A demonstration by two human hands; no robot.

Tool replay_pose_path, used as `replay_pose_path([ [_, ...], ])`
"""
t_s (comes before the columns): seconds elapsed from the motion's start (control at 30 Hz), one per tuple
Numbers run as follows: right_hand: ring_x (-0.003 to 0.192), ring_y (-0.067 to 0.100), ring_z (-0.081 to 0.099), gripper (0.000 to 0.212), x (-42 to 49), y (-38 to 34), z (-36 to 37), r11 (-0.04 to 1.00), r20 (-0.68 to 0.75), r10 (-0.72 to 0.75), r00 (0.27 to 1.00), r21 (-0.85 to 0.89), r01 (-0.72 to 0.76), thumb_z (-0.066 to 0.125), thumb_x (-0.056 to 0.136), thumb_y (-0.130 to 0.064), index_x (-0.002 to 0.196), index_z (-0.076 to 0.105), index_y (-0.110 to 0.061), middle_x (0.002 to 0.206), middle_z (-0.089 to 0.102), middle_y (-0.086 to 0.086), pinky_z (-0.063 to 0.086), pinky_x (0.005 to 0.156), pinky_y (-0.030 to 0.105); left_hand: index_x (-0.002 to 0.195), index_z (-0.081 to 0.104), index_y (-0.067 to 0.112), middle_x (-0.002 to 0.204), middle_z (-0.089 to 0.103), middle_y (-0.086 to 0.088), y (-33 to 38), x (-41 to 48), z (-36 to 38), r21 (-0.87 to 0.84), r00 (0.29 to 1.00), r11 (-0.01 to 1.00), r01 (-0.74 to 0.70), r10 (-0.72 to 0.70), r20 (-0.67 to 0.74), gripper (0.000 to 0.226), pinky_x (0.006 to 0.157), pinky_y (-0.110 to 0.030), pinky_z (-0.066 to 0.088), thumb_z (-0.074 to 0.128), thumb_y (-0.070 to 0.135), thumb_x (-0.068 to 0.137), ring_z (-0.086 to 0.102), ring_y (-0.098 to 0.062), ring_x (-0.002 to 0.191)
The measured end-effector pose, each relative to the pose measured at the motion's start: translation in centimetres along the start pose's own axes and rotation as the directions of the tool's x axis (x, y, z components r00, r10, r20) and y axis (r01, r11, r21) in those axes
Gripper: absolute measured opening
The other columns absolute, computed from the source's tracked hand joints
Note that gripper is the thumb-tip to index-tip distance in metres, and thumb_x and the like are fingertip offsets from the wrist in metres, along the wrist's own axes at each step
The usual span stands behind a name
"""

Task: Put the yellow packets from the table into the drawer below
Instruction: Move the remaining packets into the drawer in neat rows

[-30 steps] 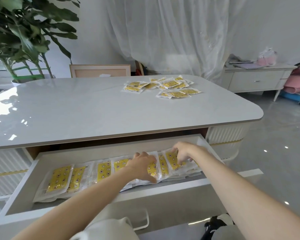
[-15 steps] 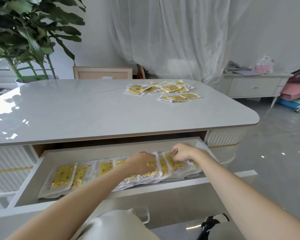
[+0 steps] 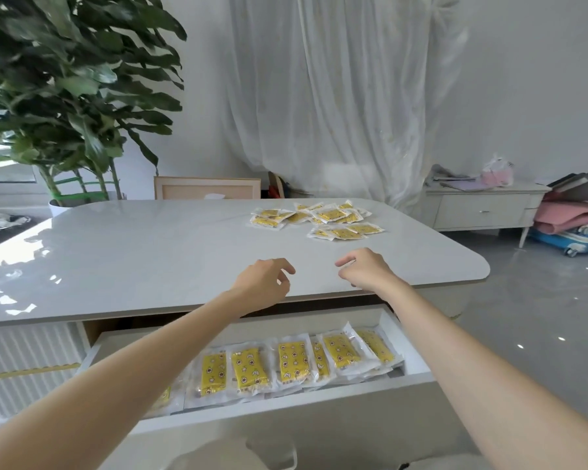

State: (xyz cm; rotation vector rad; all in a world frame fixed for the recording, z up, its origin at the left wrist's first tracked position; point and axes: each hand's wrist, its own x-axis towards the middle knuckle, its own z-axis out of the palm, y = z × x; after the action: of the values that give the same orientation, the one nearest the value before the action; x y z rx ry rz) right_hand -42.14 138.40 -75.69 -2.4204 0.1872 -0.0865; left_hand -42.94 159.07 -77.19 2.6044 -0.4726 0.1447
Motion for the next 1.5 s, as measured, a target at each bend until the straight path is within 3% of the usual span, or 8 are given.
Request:
replay_pose_path([
  [0.33, 0.125, 0.02, 0.048, 0.044, 6.7, -0.4, 1.0, 1.0, -0.083, -0.003, 0.997, 0.029, 0.005, 0.051, 0.088, -0.014, 0.131, 0.052, -0.023, 0.137, 0.049, 0.002, 0.042, 0.092, 0.03, 0.142, 0.036, 0.026, 0.138, 0.048, -0.001, -2.2, 7.2, -1.0, 0.085, 0.999, 0.996, 0.036, -0.034, -0.034, 0.048, 0.098, -0.034, 0.043, 0.046, 0.027, 0.096, 0.047, -0.021, 0.125],
  [0.53, 0.134, 0.026, 0.024, 0.052, 13.4, 0.8, 4.1, 0.987, -0.061, 0.012, 0.998, -0.16, -0.022, 0.048, 0.089, -0.018, 0.139, 0.036, -0.025, 0.145, 0.031, 0.004, 0.037, 0.101, 0.039, 0.151, 0.015, 0.027, 0.156, 0.02, -0.003, -6.1, 13.3, 2.0, 0.132, 0.993, 0.986, 0.105, -0.111, 0.037, 0.06, 0.112, -0.043, 0.03, 0.041, 0.033, 0.098, 0.023, -0.027, 0.142],
  [0.7, 0.144, 0.03, 0.006, 0.062, 18.8, 2.1, 6.6, 0.951, -0.149, -0.011, 0.989, -0.307, -0.035, 0.051, 0.088, -0.043, 0.144, 0.028, -0.031, 0.158, 0.008, 0.004, 0.014, 0.115, 0.049, 0.152, 0.002, 0.032, 0.16, -0.002, -0.004, -9.8, 18.2, 4.7, 0.172, 0.977, 0.962, 0.211, -0.211, -0.02, 0.064, 0.118, -0.05, 0.008, 0.034, 0.043, 0.098, -0.002, -0.031, 0.147],
  [0.87, 0.146, 0.034, -0.005, 0.069, 24.4, 2.9, 7.5, 0.926, -0.269, -0.057, 0.962, -0.373, -0.049, 0.048, 0.082, -0.065, 0.143, 0.032, -0.036, 0.16, 0.003, 0.005, 0.002, 0.114, 0.058, 0.151, 0.001, 0.036, 0.16, -0.013, -0.003, -11.7, 24.0, 5.5, 0.204, 0.973, 0.954, 0.22, -0.199, -0.119, 0.068, 0.115, -0.055, 0.009, 0.035, 0.05, 0.094, -0.009, -0.034, 0.147],
  [1.0, 0.143, 0.042, -0.001, 0.077, 27.5, 2.5, 7.7, 0.866, -0.285, -0.093, 0.954, -0.496, -0.063, 0.04, 0.076, -0.078, 0.142, 0.034, -0.038, 0.16, 0.007, 0.005, -0.002, 0.111, 0.063, 0.15, 0.003, 0.041, 0.159, -0.014, 0.0, -13.1, 28.3, 5.9, 0.237, 0.976, 0.95, 0.206, -0.182, -0.121, 0.069, 0.112, -0.059, 0.011, 0.037, 0.056, 0.092, -0.012, -0.034, 0.146],
  [1.17, 0.139, 0.051, 0.008, 0.08, 29.3, 2.4, 7.8, 0.866, -0.173, 0.025, 0.985, -0.489, -0.108, 0.028, 0.07, -0.088, 0.137, 0.037, -0.045, 0.154, 0.025, 0.003, 0.002, 0.11, 0.065, 0.146, 0.01, 0.05, 0.16, -0.012, 0.004, -14.3, 31.9, 5.9, 0.242, 0.982, 0.953, 0.184, -0.169, -0.081, 0.063, 0.113, -0.061, 0.007, 0.035, 0.061, 0.09, -0.012, -0.036, 0.145],
  [1.3, 0.138, 0.049, 0.016, 0.084, 29.8, 2.7, 7.8, 0.857, -0.147, 0.018, 0.989, -0.507, -0.091, 0.023, 0.07, -0.089, 0.142, 0.031, -0.046, 0.151, 0.033, 0.004, 0.008, 0.11, 0.064, 0.143, 0.015, 0.056, 0.16, 0.003, 0.004, -14.7, 33.3, 5.9, 0.339, 0.973, 0.918, 0.208, -0.228, 0.019, 0.057, 0.112, -0.06, 0.004, 0.021, 0.07, 0.088, -0.001, -0.036, 0.146],
  [1.5, 0.136, 0.04, 0.027, 0.078, 28.7, 2.4, 7.8, 0.853, -0.115, -0.049, 0.992, -0.522, -0.018, 0.025, 0.072, -0.088, 0.139, 0.034, -0.048, 0.148, 0.038, -0.002, 0.017, 0.111, 0.057, 0.14, 0.023, 0.055, 0.159, 0.01, 0.006, -14.1, 32.4, 5.9, 0.348, 0.973, 0.914, 0.21, -0.23, 0.019, 0.054, 0.113, -0.053, 0.009, 0.023, 0.068, 0.088, 0.008, -0.033, 0.145],
])
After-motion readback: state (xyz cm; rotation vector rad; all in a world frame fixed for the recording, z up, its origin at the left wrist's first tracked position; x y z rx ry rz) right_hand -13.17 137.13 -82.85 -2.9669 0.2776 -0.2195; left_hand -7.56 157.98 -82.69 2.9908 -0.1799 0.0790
